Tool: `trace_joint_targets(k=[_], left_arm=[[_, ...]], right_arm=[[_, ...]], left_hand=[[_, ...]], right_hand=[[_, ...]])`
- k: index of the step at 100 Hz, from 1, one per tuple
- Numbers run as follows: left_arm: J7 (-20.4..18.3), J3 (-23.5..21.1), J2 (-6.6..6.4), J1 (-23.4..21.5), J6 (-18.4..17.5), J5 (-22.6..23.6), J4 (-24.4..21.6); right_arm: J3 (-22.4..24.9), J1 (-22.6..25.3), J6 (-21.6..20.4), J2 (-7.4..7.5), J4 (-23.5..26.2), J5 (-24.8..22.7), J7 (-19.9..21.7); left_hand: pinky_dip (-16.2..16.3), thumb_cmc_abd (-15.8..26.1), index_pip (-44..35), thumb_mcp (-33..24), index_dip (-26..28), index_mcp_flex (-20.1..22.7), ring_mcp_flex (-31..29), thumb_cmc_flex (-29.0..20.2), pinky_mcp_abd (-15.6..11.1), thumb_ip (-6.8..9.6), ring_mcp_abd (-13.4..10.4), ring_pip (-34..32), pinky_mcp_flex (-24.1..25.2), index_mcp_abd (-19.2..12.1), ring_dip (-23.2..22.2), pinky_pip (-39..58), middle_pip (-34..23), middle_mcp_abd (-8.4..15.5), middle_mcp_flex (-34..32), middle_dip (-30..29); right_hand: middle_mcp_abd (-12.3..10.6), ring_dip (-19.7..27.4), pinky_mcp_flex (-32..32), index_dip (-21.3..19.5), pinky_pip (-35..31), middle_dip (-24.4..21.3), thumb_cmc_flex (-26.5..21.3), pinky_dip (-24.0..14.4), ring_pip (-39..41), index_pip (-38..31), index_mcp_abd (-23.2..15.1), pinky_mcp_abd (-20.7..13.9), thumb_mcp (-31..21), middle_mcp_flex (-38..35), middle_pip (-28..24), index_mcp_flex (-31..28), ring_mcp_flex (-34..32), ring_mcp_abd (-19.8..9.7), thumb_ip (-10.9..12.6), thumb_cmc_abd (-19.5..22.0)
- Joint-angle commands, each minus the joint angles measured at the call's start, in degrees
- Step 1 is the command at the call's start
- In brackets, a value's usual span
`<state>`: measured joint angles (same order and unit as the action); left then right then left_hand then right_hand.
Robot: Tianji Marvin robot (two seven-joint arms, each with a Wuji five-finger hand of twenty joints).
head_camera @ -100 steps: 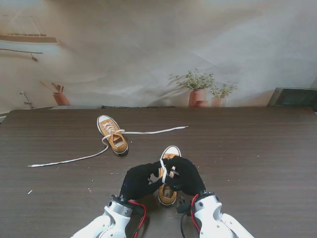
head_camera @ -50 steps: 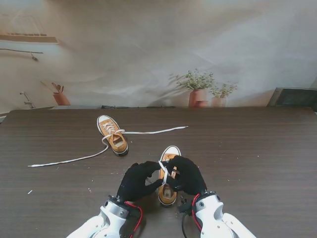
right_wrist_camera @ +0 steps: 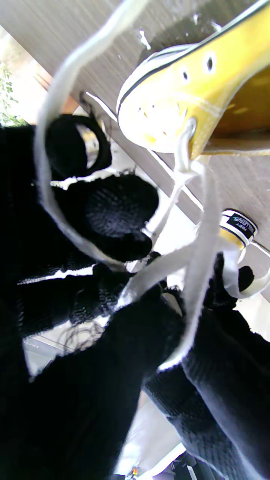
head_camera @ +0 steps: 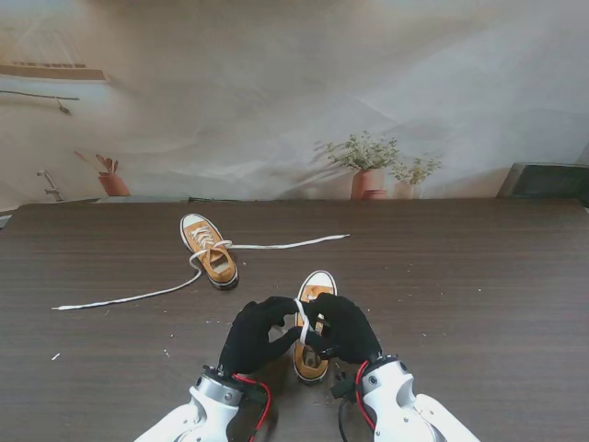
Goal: Tie the shoelaces into a bow on the shoes
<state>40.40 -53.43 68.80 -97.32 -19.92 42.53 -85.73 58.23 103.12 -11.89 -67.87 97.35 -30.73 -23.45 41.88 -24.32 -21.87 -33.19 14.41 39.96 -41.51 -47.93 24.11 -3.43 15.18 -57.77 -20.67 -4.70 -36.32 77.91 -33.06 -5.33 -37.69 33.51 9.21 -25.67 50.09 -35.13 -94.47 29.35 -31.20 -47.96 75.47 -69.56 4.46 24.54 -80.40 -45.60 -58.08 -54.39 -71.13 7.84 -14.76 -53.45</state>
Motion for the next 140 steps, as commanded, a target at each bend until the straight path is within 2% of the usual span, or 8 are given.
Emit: trace_joint_targets(k=[1,21,43,88,118,129,133,140], left_arm=[[-0.53,0.39,0.38,0.03,0.48,-0.03,-0.66],[2.26,1.31,1.02,0.86,1.23,0.11,0.42],[2.31,1.45,1.25,0.88,1.38,-0.62,0.52],[-8.50,-2.24,-0.33,-1.88,-0.41,-4.91,-1.61],[-9.16,-2.25,0.05,-2.04,-0.43,-7.02,-1.40],[-8.08,-2.15,0.12,-1.95,-0.60,-6.41,-1.17],[-8.13,-2.17,0.16,-1.93,-0.80,-6.57,-1.11],[-8.30,-2.20,0.20,-1.92,-1.17,-6.94,-1.05]], right_arm=[[-0.17,0.05,-0.15,0.28,0.24,0.04,1.36],[-0.54,0.04,-0.62,0.58,0.54,0.32,2.82],[-1.43,-0.83,-0.61,0.81,-0.08,0.07,3.82],[-1.11,-1.23,1.20,0.38,-1.11,-1.40,1.19],[-0.90,-1.03,1.13,0.41,-1.01,-1.74,0.97],[-0.89,-0.98,1.03,0.43,-0.94,-1.71,1.04],[-0.88,-0.96,1.02,0.44,-0.92,-1.71,1.08],[-0.89,-0.94,1.02,0.44,-0.89,-1.69,1.13]], left_hand=[[1.04,-2.50,-2.45,0.16,1.62,2.22,0.78,-2.49,1.20,-1.77,-1.32,0.13,0.29,-5.22,-1.78,0.24,-1.08,0.89,-0.07,1.37],[1.35,-3.58,-16.95,9.16,2.26,4.36,-1.21,-8.95,1.30,-0.76,-1.30,-1.97,-1.40,-6.65,-1.39,1.45,0.01,0.51,-4.02,9.61],[1.39,-0.55,-31.76,10.63,7.22,3.70,-1.19,-7.62,1.49,-1.33,-1.07,-2.38,-1.52,-7.81,-1.08,1.55,-0.79,0.50,-4.00,10.15],[2.08,13.14,-34.03,29.18,27.35,-8.44,7.54,-19.39,-0.28,1.47,-1.49,3.80,7.82,1.67,-2.37,-3.69,0.98,0.22,5.92,11.35],[2.60,14.60,-34.53,31.95,28.46,-12.13,9.08,-21.36,-0.41,2.19,-0.91,4.81,9.92,1.47,-2.51,-4.54,1.30,-0.34,7.11,12.90],[2.75,9.12,-21.26,29.43,13.83,-13.83,9.24,-15.96,-1.29,2.85,-1.79,5.16,9.83,-0.16,-2.42,-4.75,0.61,0.72,8.98,2.57],[2.64,4.73,-18.18,14.27,13.16,-13.16,9.22,-6.36,-1.43,-0.28,-1.88,5.20,9.79,0.22,-2.47,-4.66,0.44,0.65,9.00,2.13],[2.56,0.89,-16.96,4.32,12.30,-12.10,9.14,-0.16,-1.67,-1.62,-2.24,5.25,9.75,-0.41,-2.46,-4.63,0.45,0.81,8.81,2.15]], right_hand=[[-1.54,0.12,0.74,-1.22,-1.08,0.36,-0.40,0.67,-0.33,0.81,-1.65,0.36,-2.91,-1.30,0.76,-0.97,-2.10,-0.14,2.75,-1.11],[-1.60,0.18,0.74,-1.30,-1.09,0.49,-0.42,0.70,-0.31,0.92,-1.68,0.36,-2.84,-1.31,0.96,-1.02,-2.10,-0.12,2.80,-1.09],[-1.88,0.26,0.31,-1.35,-0.87,0.65,-0.14,0.78,-0.48,1.17,-2.21,0.23,-2.61,-1.21,1.29,-0.91,-1.69,-0.11,2.84,-0.81],[-1.86,0.41,-0.72,-1.38,0.09,0.82,0.01,0.89,-1.20,2.06,-3.91,0.67,-1.48,-1.69,1.78,-1.13,-1.15,0.38,2.87,0.08],[-1.78,0.41,-0.65,-1.36,0.17,0.89,-0.02,0.87,-1.34,2.18,-3.75,0.80,-1.41,-1.92,1.96,-1.36,-1.18,0.55,2.94,0.06],[-1.76,0.42,-0.61,-1.36,0.16,0.94,-0.03,0.85,-1.40,2.23,-3.80,0.89,-1.36,-1.97,1.98,-1.33,-1.27,0.63,2.94,0.12],[-1.74,0.43,-0.56,-1.35,0.14,0.95,-0.03,0.85,-1.42,2.26,-3.88,0.86,-1.36,-2.00,1.99,-1.31,-1.32,0.58,2.95,0.16],[-1.75,0.45,-0.60,-1.34,0.15,0.96,-0.07,0.84,-1.46,2.29,-3.84,0.86,-1.32,-2.04,2.01,-1.34,-1.33,0.68,2.96,0.14]])
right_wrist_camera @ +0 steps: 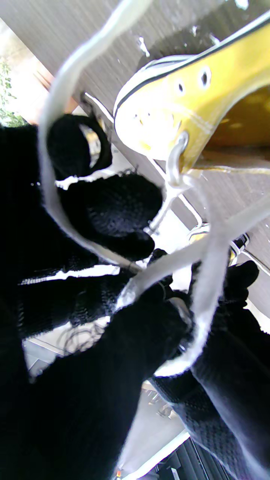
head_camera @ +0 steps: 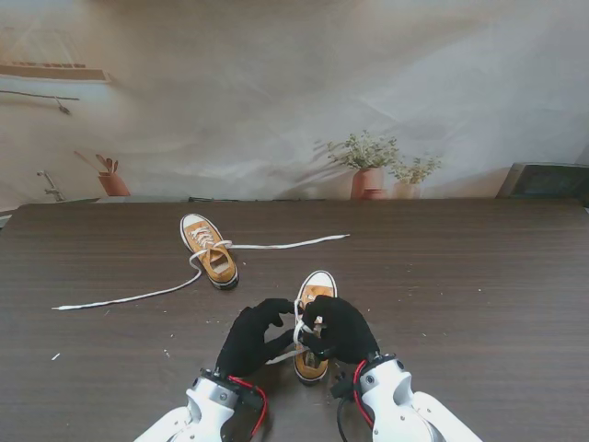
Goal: Tie the shoelaces into a bow on the shoes
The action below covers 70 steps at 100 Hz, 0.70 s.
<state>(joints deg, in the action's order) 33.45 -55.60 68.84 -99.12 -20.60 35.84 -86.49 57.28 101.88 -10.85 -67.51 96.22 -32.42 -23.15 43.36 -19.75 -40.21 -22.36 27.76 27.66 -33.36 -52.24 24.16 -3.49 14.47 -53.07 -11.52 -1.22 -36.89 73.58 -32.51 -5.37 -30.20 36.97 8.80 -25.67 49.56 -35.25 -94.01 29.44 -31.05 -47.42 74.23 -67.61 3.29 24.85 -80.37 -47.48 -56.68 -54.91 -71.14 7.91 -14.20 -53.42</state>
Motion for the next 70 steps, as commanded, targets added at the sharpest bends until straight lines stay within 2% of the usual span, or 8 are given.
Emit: trace_joint_targets(k=[1,16,21,32,43,57,60,70], left_arm=[[-1.35,-0.03,0.17,-0.11,-0.52,-0.26,-0.27],[-0.89,0.04,0.18,0.17,-1.16,0.22,0.23],[-0.50,0.13,0.27,0.23,-1.28,0.28,0.38],[0.04,0.42,0.73,0.15,-1.73,-0.92,0.31],[0.73,0.74,1.14,0.21,-2.14,-1.78,0.37],[1.08,0.84,1.82,-0.11,-2.72,-4.24,0.24],[1.09,0.83,1.95,-0.22,-2.87,-4.77,0.21],[1.54,0.84,2.11,-0.19,-2.82,-4.94,0.53]], right_arm=[[0.05,0.29,-0.02,0.09,0.25,-0.01,0.83],[0.03,0.30,0.01,0.09,0.28,0.05,0.89],[0.01,0.29,0.04,0.10,0.28,0.04,0.93],[-0.14,0.19,0.07,0.12,0.24,0.03,1.03],[-0.27,0.09,0.10,0.16,0.21,-0.02,1.21],[-0.34,0.01,0.22,0.23,0.17,-0.16,1.42],[-0.36,0.00,0.27,0.23,0.17,-0.18,1.42],[-0.38,0.01,0.36,0.21,0.21,-0.20,1.36]], left_hand=[[1.07,-4.17,1.49,-7.72,-1.14,0.38,0.93,4.94,-1.77,-1.38,-1.59,0.57,0.59,-3.91,-1.87,-0.30,-0.13,0.88,1.27,-1.29],[0.64,-8.50,1.39,-14.48,-1.53,2.81,0.23,6.60,-2.34,-1.64,-2.41,0.67,-0.26,-4.80,-1.68,-0.14,-0.33,1.07,0.33,-1.30],[0.32,-8.28,-0.07,-11.31,-2.10,4.44,-0.34,3.46,-2.21,-2.98,-2.40,0.55,-0.65,-6.28,-1.60,0.09,-0.59,1.50,-0.58,-1.38],[0.00,-5.64,-6.31,0.21,-3.54,7.28,-1.22,-3.97,-1.71,-0.93,-2.03,0.06,-1.29,-9.53,-1.49,0.49,-1.22,1.42,-2.34,-1.23],[-0.03,-3.90,-9.72,2.69,-3.09,10.45,-2.20,-5.22,-1.19,-0.51,-1.78,-0.45,-2.04,-10.76,-1.47,0.74,-1.88,1.28,-4.20,-0.96],[-0.02,-4.80,-10.99,3.23,-2.65,11.78,-2.93,-4.12,-0.85,-0.49,-1.67,-0.80,-2.69,-10.43,-1.50,0.98,-2.37,1.12,-5.50,-0.78],[-0.14,-5.54,-12.25,0.87,-3.19,12.28,-3.02,-2.51,-0.60,-0.94,-1.40,-0.96,-2.67,-10.60,-1.30,1.03,-2.53,1.07,-6.08,-0.66],[-0.15,-5.07,-13.96,0.66,-2.29,13.64,-3.31,-1.83,-0.34,-1.11,-1.21,-1.05,-2.79,-11.04,-1.27,1.08,-2.70,0.99,-7.05,-0.64]], right_hand=[[-1.35,0.45,-0.07,-1.23,-0.30,0.87,-0.22,0.30,-0.22,0.34,-2.75,0.57,-1.36,-0.16,0.62,-0.82,-1.34,0.54,2.40,0.14],[-1.31,0.43,0.02,-1.21,-0.34,0.91,-0.21,0.29,-0.19,0.42,-2.72,0.58,-1.24,-0.28,0.64,-0.84,-1.42,0.49,2.36,0.15],[-1.34,0.43,0.08,-1.21,-0.36,0.92,-0.25,0.28,-0.18,0.42,-2.72,0.59,-1.25,-0.29,0.66,-0.89,-1.45,0.47,2.38,0.17],[-1.35,0.43,0.13,-1.20,-0.36,0.94,-0.28,0.29,-0.18,0.45,-2.73,0.59,-1.25,-0.34,0.67,-0.88,-1.48,0.50,2.39,0.17],[-1.30,0.44,0.14,-1.20,-0.37,0.94,-0.29,0.29,-0.18,0.48,-2.74,0.59,-1.24,-0.32,0.72,-0.92,-1.48,0.53,2.41,0.14],[-1.45,0.45,0.18,-1.17,-0.37,0.96,-0.34,0.30,-0.19,0.51,-2.99,0.55,-1.30,-0.52,0.71,-1.02,-1.50,0.37,2.49,0.10],[-1.42,0.45,0.21,-1.17,-0.38,0.96,-0.32,0.31,-0.19,0.50,-3.06,0.50,-1.28,-0.61,0.71,-1.09,-1.51,0.36,2.49,0.08],[-1.44,0.46,0.23,-1.16,-0.38,0.96,-0.37,0.32,-0.18,0.54,-3.12,0.42,-1.30,-0.61,0.80,-1.12,-1.55,0.41,2.53,0.04]])
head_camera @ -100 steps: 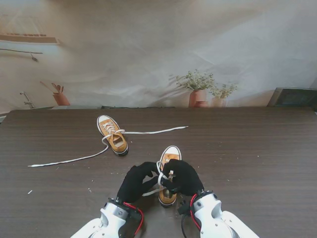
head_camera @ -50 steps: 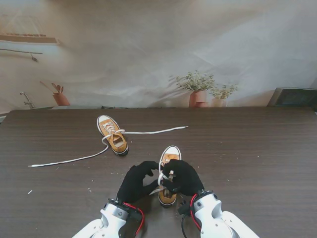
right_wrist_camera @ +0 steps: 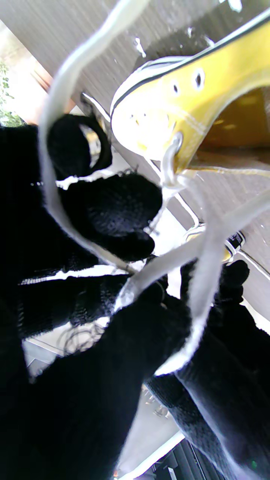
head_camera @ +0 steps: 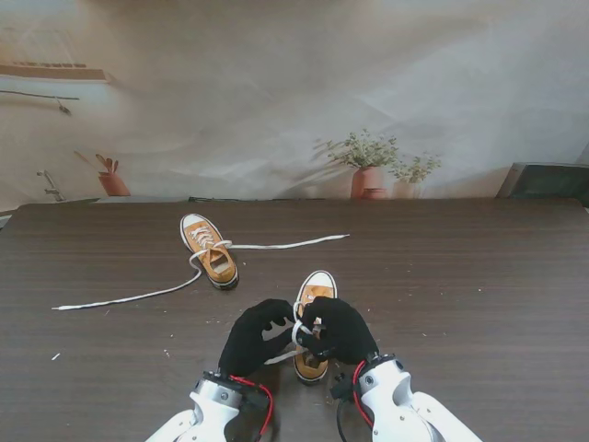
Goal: Tie the shoelaces into a bow on the shoes
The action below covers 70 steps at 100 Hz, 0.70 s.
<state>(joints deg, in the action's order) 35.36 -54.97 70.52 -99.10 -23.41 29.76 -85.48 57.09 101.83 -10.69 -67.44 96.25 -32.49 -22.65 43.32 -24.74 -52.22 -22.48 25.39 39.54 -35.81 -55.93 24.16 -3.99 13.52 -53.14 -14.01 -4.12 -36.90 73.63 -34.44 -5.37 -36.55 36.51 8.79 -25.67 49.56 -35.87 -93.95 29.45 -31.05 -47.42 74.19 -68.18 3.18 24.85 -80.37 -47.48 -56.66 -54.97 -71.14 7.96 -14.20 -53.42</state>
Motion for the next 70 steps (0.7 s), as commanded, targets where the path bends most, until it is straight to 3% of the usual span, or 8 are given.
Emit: trace_joint_targets(k=[1,8,22,24,29,38,44,70], left_arm=[[-0.38,0.20,0.43,-0.22,0.00,1.08,-0.47],[-0.88,0.05,0.42,-0.34,-0.06,0.46,-0.48],[-4.18,-0.39,0.09,-0.66,-1.15,-1.91,-0.76],[-4.68,-0.45,0.03,-0.70,-1.33,-2.27,-0.80],[-5.50,-0.49,-0.01,-0.75,-1.76,-3.13,-0.83],[-5.58,-0.41,0.18,-0.71,-2.26,-4.04,-0.61],[-4.87,-0.35,0.45,-0.60,-2.38,-4.18,-0.26],[-3.50,-1.07,0.65,-0.39,-2.12,-3.66,0.33]], right_arm=[[-0.18,0.07,0.20,0.14,0.18,-0.14,0.85],[-0.19,0.08,0.17,0.14,0.20,-0.16,0.84],[-0.24,0.02,0.13,0.16,0.15,-0.22,0.86],[-0.25,0.02,0.15,0.16,0.16,-0.21,0.87],[-0.26,0.02,0.17,0.15,0.17,-0.18,0.88],[-0.26,0.01,0.20,0.16,0.17,-0.23,0.88],[-0.23,0.04,0.26,0.15,0.19,-0.22,0.86],[0.06,0.29,0.64,0.16,0.48,-0.27,0.80]], left_hand=[[-0.11,0.05,-2.11,0.80,0.20,1.81,-0.87,1.90,-0.34,-0.63,-0.24,-0.99,-0.29,-8.11,-1.27,1.02,-0.76,1.00,-0.72,-0.19],[-0.12,1.40,-3.94,1.76,2.79,0.77,-0.48,1.48,-0.33,-0.78,-0.01,-0.85,0.18,-7.65,-1.25,0.83,-0.51,0.96,-0.48,-0.26],[0.36,6.44,-3.55,10.87,11.18,-2.43,1.97,-3.58,-1.09,1.09,-0.15,0.52,2.98,-5.49,-1.56,-0.31,0.61,1.47,2.36,-0.17],[0.62,7.56,-3.29,13.39,12.60,-2.91,2.41,-4.93,-1.32,1.59,-0.13,0.87,3.52,-5.17,-1.73,-0.52,0.81,0.66,2.96,-0.02],[0.74,7.68,-4.34,13.85,14.43,-3.82,3.21,-5.68,-1.33,2.62,0.21,1.15,4.67,-4.03,-1.86,-0.92,0.91,0.70,3.73,0.14],[1.51,2.08,-6.04,-1.21,17.89,-4.25,3.86,0.94,-1.26,3.37,0.58,1.50,5.61,-3.18,-2.39,-1.44,0.70,0.51,4.21,1.32],[1.64,-0.35,-6.88,-7.29,19.59,-4.42,3.88,3.29,-1.12,3.70,0.86,1.47,5.73,-3.95,-2.47,-1.51,0.79,0.26,3.81,3.85],[1.77,-2.86,-7.49,-13.00,21.80,-4.05,3.85,5.31,-1.06,4.68,1.09,1.38,5.78,-5.93,-2.61,-1.64,0.49,0.37,2.84,7.22]], right_hand=[[-1.44,0.46,0.23,-0.54,-0.45,0.95,-0.34,0.32,-0.14,1.11,-3.04,0.41,-1.29,-0.61,0.78,-1.07,-1.56,0.35,2.52,0.03],[-1.42,0.46,0.23,-0.53,-0.45,0.97,-0.38,0.33,-0.14,1.13,-3.14,0.39,-1.31,-0.63,0.79,-1.09,-1.56,0.31,2.55,0.02],[-1.51,0.46,0.32,-0.51,-0.47,0.99,-0.34,0.36,-0.12,1.20,-3.59,0.26,-1.35,-0.81,0.84,-1.27,-1.59,0.29,2.60,0.03],[-1.54,0.46,0.32,-0.50,-0.48,1.00,-0.29,0.37,-0.12,1.21,-3.66,0.25,-1.32,-0.84,0.83,-1.28,-1.60,0.29,2.59,0.02],[-1.50,0.47,0.32,-0.51,-0.48,1.00,-0.27,0.38,-0.12,1.24,-3.88,0.24,-1.30,-0.88,0.86,-1.31,-1.60,0.30,2.61,0.06],[-1.56,0.47,0.32,-0.54,-0.49,1.02,-0.21,0.39,-0.12,1.30,-4.36,0.23,-1.26,-0.95,0.92,-1.34,-1.59,0.28,2.65,0.10],[-1.52,0.48,0.32,-0.56,-0.50,1.04,-0.17,0.40,-0.12,1.36,-4.51,0.22,-1.21,-0.97,0.96,-1.33,-1.59,0.28,2.67,0.12],[-1.44,0.51,0.03,-0.52,-0.35,1.07,-0.23,0.48,-0.25,1.74,-5.86,0.23,-1.04,-0.83,1.31,-1.61,-1.29,0.33,2.76,0.04]])
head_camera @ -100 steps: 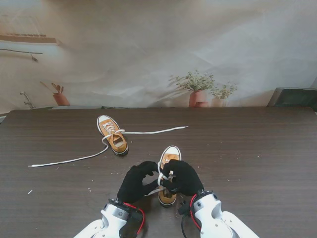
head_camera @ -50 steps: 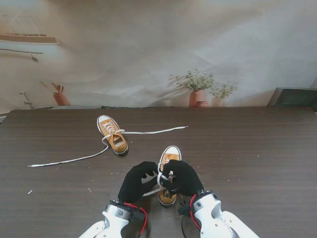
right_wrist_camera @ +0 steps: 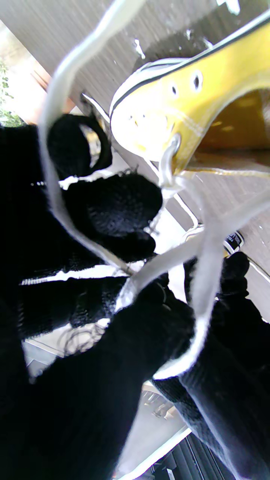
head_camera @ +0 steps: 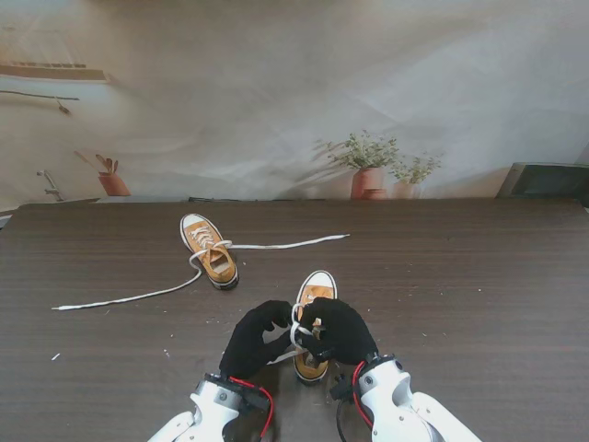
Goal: Tie the shoelaces into a bow on the shoes
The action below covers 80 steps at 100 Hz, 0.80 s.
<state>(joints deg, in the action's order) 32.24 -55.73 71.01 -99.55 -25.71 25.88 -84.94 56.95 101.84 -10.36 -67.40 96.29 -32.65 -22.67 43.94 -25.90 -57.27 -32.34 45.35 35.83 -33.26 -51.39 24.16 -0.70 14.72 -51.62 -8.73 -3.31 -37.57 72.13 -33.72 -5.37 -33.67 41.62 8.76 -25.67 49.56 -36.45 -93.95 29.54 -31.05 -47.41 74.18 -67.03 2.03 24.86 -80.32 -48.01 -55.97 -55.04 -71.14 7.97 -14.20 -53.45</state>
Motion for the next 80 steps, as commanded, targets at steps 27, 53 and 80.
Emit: trace_joint_targets(k=[27,53,80], left_arm=[[0.16,-1.11,0.13,0.60,0.79,0.85,0.70],[0.55,-1.59,0.25,0.75,1.33,0.59,1.44],[-0.17,-1.44,-0.23,0.38,1.82,1.71,1.00]], right_arm=[[0.95,0.88,1.02,0.10,0.89,-0.58,0.29],[1.95,1.48,2.12,0.20,1.23,-1.59,-0.10],[2.28,1.73,2.54,0.05,1.46,-0.84,-0.18]], left_hand=[[1.19,-1.72,-2.42,-3.96,2.14,-0.35,1.14,0.93,-0.89,0.69,-0.04,-0.24,0.24,-6.64,-1.92,0.04,0.46,0.44,-0.69,4.90],[1.18,-1.36,-2.16,-3.37,1.89,-0.41,1.22,0.71,-0.83,0.42,0.05,-0.21,0.20,-7.16,-1.88,0.08,0.54,0.46,-0.83,5.59],[0.84,0.89,10.34,10.64,-13.11,-0.61,1.84,-4.19,-1.28,-1.18,-0.45,0.66,0.66,-12.85,-1.54,-0.41,1.70,1.45,1.07,-4.34]], right_hand=[[-1.48,0.69,-2.44,1.46,1.86,0.83,-0.75,0.94,-1.89,2.50,-10.38,0.31,-1.53,-0.63,1.49,-4.12,0.31,0.80,1.72,-3.23],[-1.44,0.65,-3.06,2.30,2.68,0.66,-0.89,1.07,-2.70,3.22,-12.39,0.69,-2.42,-1.40,2.43,-5.56,0.56,1.21,1.05,-5.59],[-1.16,0.62,-3.27,2.36,2.87,0.64,-0.78,1.07,-2.97,3.24,-12.15,1.00,-2.48,-1.95,3.01,-5.59,0.53,1.57,0.93,-5.22]])
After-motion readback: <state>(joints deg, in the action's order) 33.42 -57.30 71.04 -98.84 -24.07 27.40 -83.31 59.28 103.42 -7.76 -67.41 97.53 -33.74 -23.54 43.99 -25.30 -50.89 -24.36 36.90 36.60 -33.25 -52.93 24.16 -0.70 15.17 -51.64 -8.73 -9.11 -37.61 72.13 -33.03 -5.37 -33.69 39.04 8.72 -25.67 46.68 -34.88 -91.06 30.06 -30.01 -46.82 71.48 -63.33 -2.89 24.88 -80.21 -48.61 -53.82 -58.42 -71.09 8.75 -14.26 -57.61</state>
